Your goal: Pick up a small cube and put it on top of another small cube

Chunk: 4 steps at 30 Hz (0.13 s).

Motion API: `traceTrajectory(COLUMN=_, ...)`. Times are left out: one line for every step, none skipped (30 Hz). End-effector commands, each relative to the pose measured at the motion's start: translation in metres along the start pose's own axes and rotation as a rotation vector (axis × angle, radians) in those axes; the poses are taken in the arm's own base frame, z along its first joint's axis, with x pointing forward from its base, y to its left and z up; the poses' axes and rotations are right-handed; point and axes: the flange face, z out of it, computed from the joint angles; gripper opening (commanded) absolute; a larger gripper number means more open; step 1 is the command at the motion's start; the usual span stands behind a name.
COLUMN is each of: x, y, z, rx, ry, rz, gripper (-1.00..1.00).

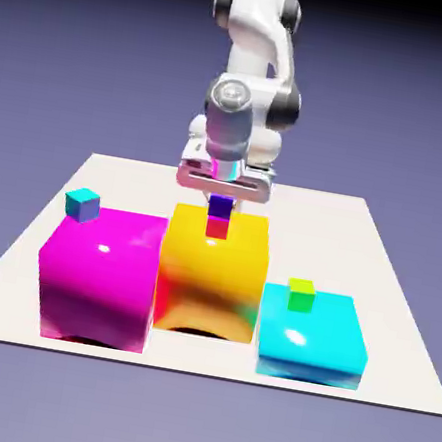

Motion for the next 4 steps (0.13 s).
traceTrajectory(x=-0.001, y=0.001, z=-0.014, rx=0.0, ry=0.0, rz=0.0, gripper=1.0)
traceTrajectory(x=-0.002, y=0.002, z=-0.028, rx=0.0, ry=0.0, rz=0.0, gripper=1.0)
traceTrajectory(x=-0.003, y=0.003, z=-0.042, rx=0.0, ry=0.0, rz=0.0, gripper=1.0)
traceTrajectory(x=-0.005, y=0.005, z=-0.055, rx=0.0, ry=0.0, rz=0.0, gripper=1.0)
